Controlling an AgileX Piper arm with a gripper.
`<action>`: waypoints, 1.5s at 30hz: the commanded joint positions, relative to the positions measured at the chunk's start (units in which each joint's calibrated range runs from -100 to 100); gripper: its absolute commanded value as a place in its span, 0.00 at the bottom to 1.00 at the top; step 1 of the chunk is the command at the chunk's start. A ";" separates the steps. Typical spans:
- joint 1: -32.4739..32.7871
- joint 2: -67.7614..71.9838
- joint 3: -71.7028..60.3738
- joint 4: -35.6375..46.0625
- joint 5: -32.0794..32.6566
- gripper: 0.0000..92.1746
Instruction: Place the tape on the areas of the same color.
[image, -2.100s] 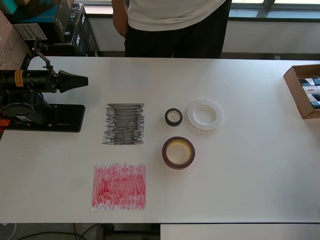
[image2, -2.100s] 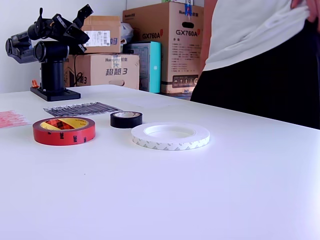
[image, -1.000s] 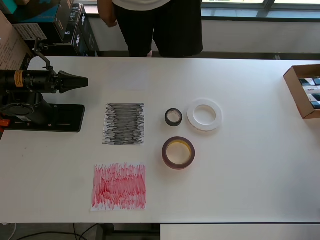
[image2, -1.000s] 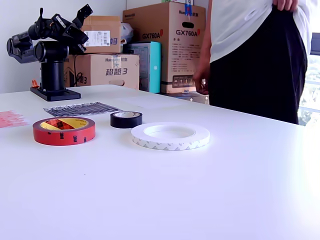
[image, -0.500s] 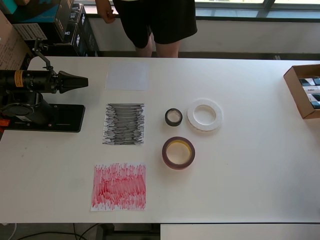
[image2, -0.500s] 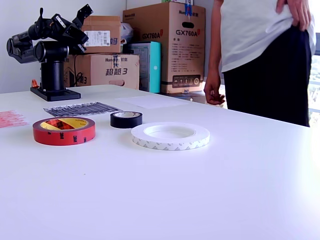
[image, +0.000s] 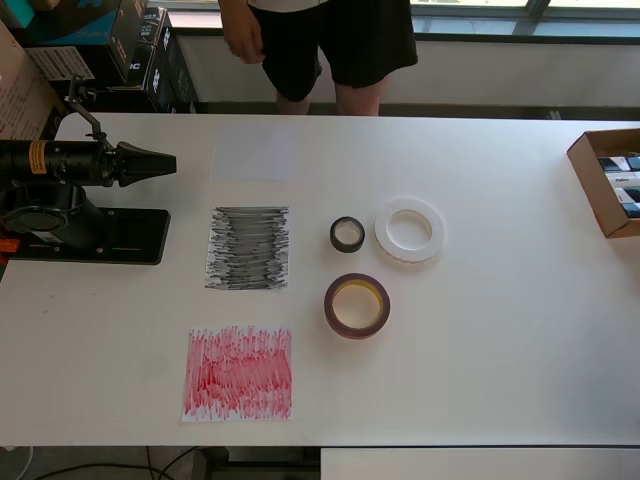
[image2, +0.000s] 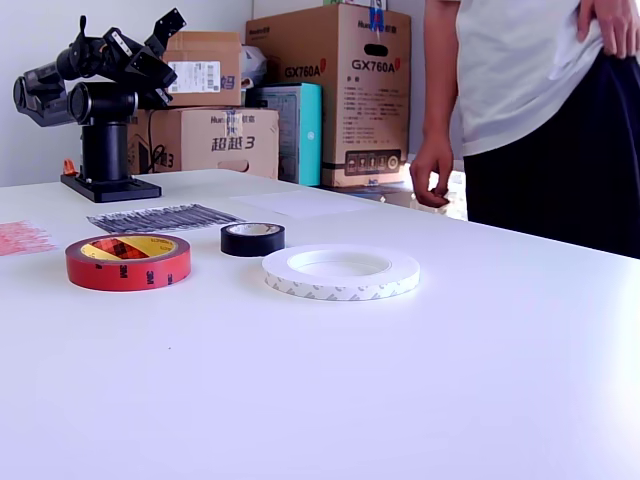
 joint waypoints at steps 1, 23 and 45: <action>-0.28 -0.31 -0.32 0.14 -0.47 0.00; 0.43 7.18 -5.50 0.98 -0.31 0.00; -0.43 56.85 -48.20 7.43 8.94 0.01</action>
